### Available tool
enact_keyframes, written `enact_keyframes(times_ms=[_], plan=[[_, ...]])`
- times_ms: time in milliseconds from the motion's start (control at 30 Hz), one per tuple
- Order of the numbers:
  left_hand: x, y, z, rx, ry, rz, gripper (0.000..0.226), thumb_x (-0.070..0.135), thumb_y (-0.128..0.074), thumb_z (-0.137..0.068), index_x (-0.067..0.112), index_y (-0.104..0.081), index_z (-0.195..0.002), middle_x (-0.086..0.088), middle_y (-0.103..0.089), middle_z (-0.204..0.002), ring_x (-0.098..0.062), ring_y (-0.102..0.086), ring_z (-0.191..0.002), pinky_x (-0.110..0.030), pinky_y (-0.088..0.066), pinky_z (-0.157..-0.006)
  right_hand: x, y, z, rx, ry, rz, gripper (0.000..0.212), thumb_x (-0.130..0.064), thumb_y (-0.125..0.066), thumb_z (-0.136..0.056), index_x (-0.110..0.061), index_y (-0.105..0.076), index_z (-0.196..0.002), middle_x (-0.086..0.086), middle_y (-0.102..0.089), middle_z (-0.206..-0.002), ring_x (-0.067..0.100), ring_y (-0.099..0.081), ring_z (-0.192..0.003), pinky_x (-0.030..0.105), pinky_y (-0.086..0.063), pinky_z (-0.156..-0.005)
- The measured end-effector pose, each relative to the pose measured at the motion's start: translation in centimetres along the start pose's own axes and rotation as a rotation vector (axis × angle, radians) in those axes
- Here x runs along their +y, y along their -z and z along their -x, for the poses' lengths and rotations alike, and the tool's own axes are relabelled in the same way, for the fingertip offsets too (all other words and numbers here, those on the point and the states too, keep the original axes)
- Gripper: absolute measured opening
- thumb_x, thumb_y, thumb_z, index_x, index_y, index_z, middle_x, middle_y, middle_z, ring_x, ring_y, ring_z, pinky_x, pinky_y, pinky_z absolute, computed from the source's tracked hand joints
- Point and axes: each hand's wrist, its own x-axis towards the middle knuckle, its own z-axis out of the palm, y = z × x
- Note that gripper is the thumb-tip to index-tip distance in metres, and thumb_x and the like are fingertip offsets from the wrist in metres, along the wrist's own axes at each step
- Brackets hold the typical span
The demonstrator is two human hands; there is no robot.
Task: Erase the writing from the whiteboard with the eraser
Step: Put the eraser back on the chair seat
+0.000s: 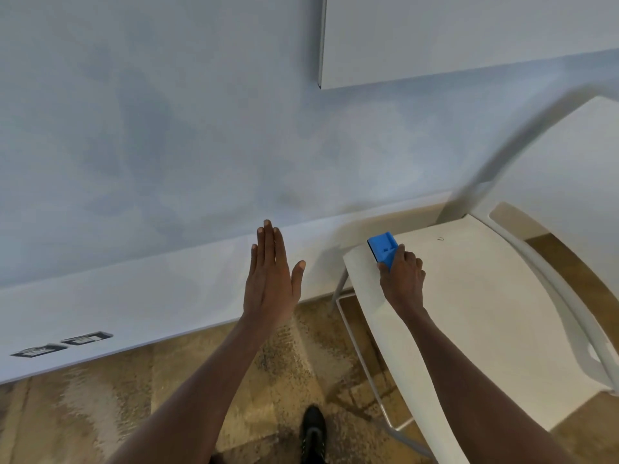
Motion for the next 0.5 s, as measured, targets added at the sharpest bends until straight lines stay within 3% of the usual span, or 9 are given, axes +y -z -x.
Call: enact_keyframes(times_ms=[133,500], plan=[[0.8,-1.5,-0.9,-0.024,0.0,0.006,0.079,0.05,-0.025,-0.107,-0.001,-0.002,-0.163,-0.016,0.01,-0.173,-0.028,0.01,-0.161,-0.038,0.0,-0.131,2.1,-1.4,-1.4,-0.035,-0.048,0.056,0.061,-0.027,-0.055,-0.099,-0.001,-0.027,-0.147,0.019,-0.048,-0.134,0.035,-0.046,-0.12,0.049,-0.042,-0.098],[0.6,-3.4,-1.9,-0.042,0.026,0.002,0.078,0.044,-0.036,-0.109,-0.001,-0.003,-0.163,-0.017,0.01,-0.172,-0.03,0.009,-0.161,-0.04,0.0,-0.131,3.9,-3.5,-2.8,-0.016,-0.101,0.082,0.062,-0.027,-0.053,-0.099,-0.003,-0.025,-0.148,0.018,-0.048,-0.135,0.034,-0.047,-0.12,0.049,-0.041,-0.098]])
